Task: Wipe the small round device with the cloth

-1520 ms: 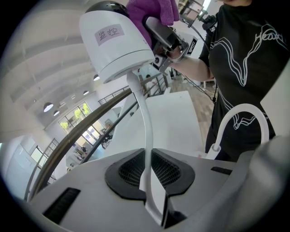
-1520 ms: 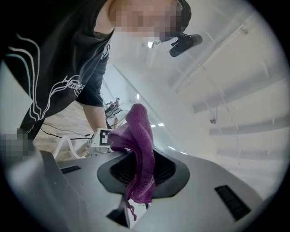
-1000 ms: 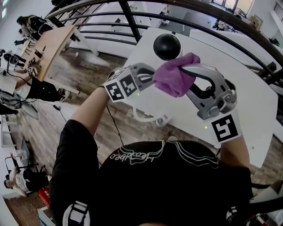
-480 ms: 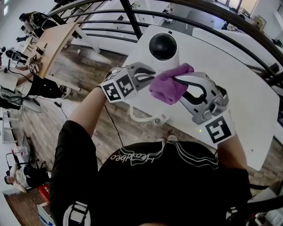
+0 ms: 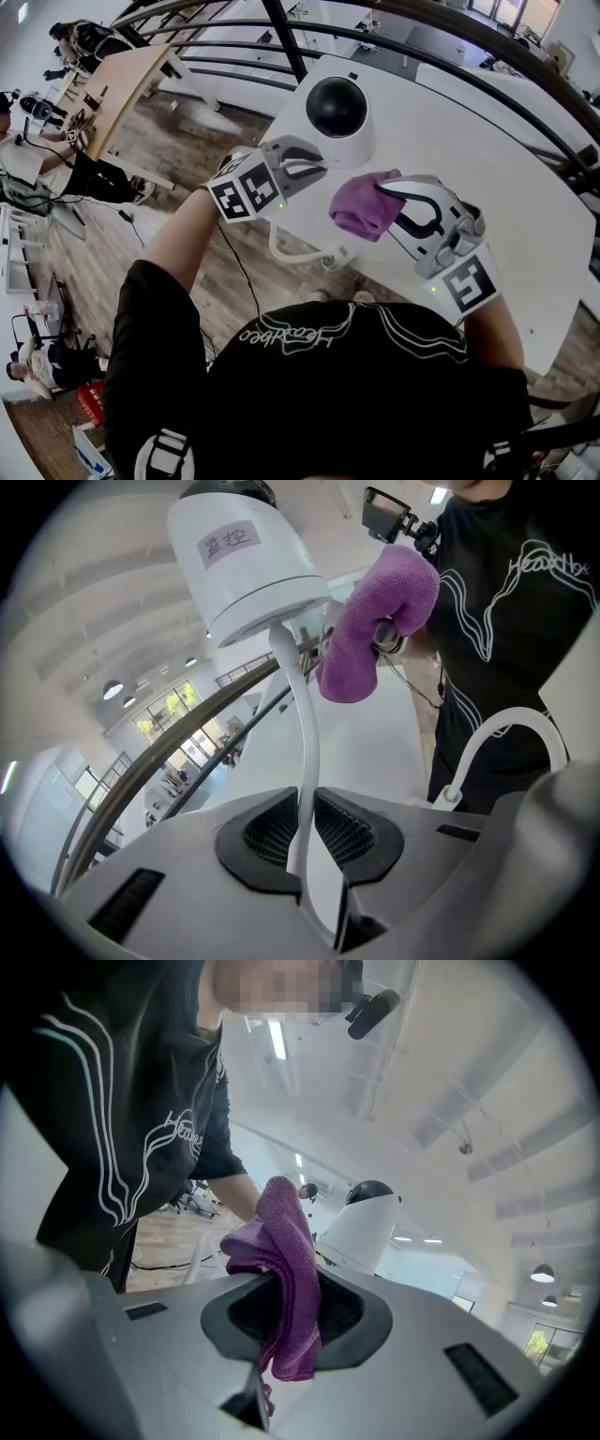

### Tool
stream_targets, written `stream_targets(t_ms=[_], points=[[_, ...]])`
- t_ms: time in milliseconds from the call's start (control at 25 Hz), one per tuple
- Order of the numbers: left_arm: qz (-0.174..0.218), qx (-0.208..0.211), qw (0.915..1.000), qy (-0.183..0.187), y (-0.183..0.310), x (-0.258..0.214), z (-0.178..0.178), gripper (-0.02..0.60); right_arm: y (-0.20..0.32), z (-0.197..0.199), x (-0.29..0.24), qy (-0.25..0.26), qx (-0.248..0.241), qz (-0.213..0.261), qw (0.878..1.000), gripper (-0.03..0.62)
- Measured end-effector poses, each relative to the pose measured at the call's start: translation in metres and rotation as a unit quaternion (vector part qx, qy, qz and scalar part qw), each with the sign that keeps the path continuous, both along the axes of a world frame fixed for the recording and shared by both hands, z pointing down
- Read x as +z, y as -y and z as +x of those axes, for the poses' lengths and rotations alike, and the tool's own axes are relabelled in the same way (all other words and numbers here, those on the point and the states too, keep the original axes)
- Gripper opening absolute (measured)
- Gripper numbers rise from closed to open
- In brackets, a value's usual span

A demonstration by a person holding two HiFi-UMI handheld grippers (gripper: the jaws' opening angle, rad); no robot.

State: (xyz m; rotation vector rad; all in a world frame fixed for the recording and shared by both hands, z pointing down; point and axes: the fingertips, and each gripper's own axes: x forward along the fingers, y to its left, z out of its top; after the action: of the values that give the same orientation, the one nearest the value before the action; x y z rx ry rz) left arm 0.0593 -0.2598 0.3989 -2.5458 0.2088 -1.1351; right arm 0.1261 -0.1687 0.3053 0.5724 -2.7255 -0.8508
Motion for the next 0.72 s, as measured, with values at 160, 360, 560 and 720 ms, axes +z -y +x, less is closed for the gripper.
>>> stream_targets(t_ms=[160,360,560,720], points=[[-0.004,0.015,0.9998,-0.009,0.0,0.01,0.002,0.057,-0.003,0.006,0.001,0.023,0.034,-0.033,0.999,0.066],[-0.02,0.032,0.9989,-0.027,0.005,0.013,-0.005,0.057,-0.004,-0.009,-0.006,0.04,0.065,-0.043,0.996,0.066],[-0.046,0.059,0.9967,-0.031,0.015,0.015,-0.02,0.057,0.01,-0.033,-0.008,0.082,0.144,-0.058,0.985,0.066],[-0.066,0.096,0.9924,-0.04,0.016,0.017,-0.019,0.057,0.014,-0.041,-0.007,0.105,0.229,-0.055,0.966,0.067]])
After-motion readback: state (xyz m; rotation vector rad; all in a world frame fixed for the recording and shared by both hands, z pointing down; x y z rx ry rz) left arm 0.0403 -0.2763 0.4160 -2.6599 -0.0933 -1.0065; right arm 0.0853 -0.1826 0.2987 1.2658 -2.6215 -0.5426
